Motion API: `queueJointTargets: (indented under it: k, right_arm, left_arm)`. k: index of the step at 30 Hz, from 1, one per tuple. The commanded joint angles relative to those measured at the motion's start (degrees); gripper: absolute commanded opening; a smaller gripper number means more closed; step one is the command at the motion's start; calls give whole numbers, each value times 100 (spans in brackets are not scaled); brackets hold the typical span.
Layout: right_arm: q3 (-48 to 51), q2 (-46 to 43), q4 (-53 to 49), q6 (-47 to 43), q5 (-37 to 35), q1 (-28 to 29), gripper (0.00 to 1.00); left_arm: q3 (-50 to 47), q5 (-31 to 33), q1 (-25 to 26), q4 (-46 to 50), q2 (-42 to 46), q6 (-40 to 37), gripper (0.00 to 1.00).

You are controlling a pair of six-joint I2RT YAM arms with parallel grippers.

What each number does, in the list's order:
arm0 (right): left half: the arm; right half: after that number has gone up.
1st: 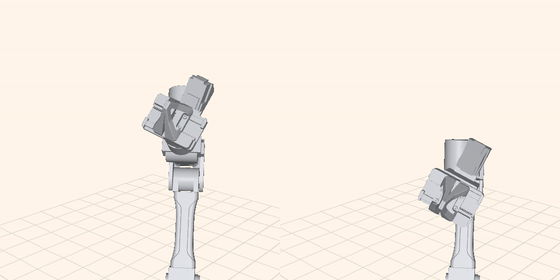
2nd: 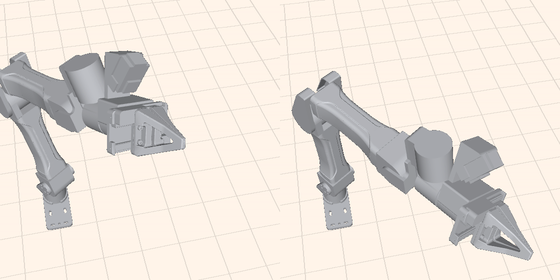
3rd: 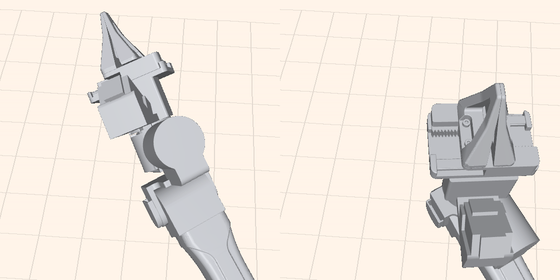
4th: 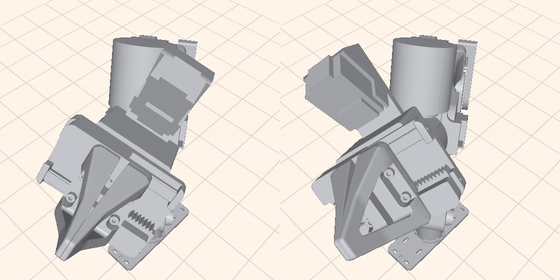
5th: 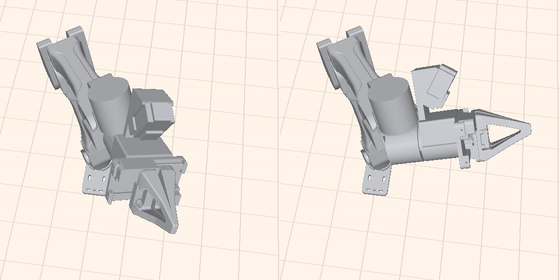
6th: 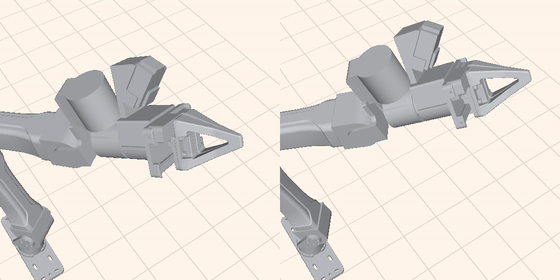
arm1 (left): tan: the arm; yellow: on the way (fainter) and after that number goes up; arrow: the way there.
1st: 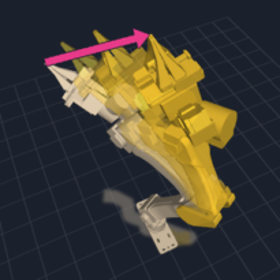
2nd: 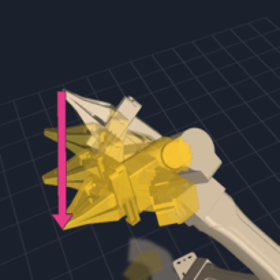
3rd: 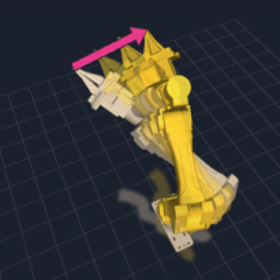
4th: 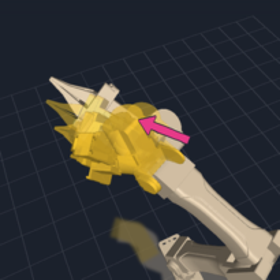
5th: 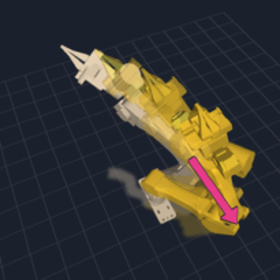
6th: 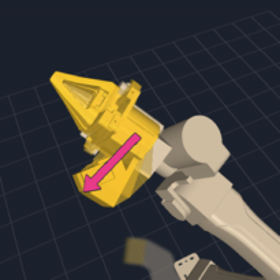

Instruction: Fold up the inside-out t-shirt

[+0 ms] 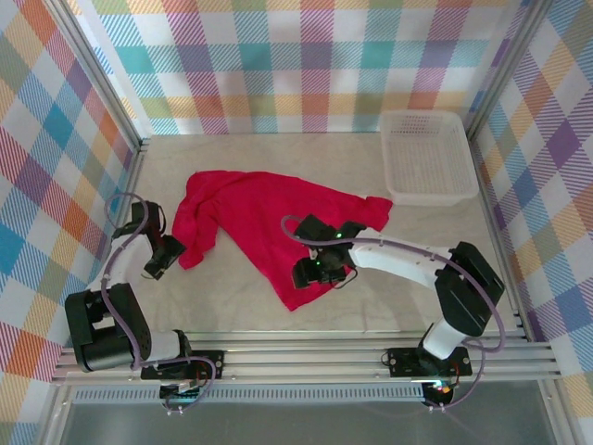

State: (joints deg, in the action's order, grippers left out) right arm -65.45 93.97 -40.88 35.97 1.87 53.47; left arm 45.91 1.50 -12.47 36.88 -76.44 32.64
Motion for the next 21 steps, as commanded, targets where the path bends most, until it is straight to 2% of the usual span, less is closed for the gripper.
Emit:
queueJointTargets:
  k: [1, 8, 13, 17, 21]
  right_arm:
    - [-39, 350, 359, 420, -126, 146, 68]
    - [-504, 763, 187, 721, -152, 711, 69]
    - [-764, 1191, 210, 815, -198, 993, 68]
    - [-970, 1670, 224, 824, -342, 1007, 61]
    - [-1042, 1885, 186, 824, -407, 1007, 53]
  left_arm:
    - [-214, -567, -27, -834, -143, 303, 58]
    - [-195, -708, -27, -1232, -702, 265, 55]
    - [-234, -662, -27, -1394, -998, 295, 32]
    - [-106, -535, -25, -1272, -1023, 299, 11]
    - [136, -422, -27, -1027, -855, 295, 0]
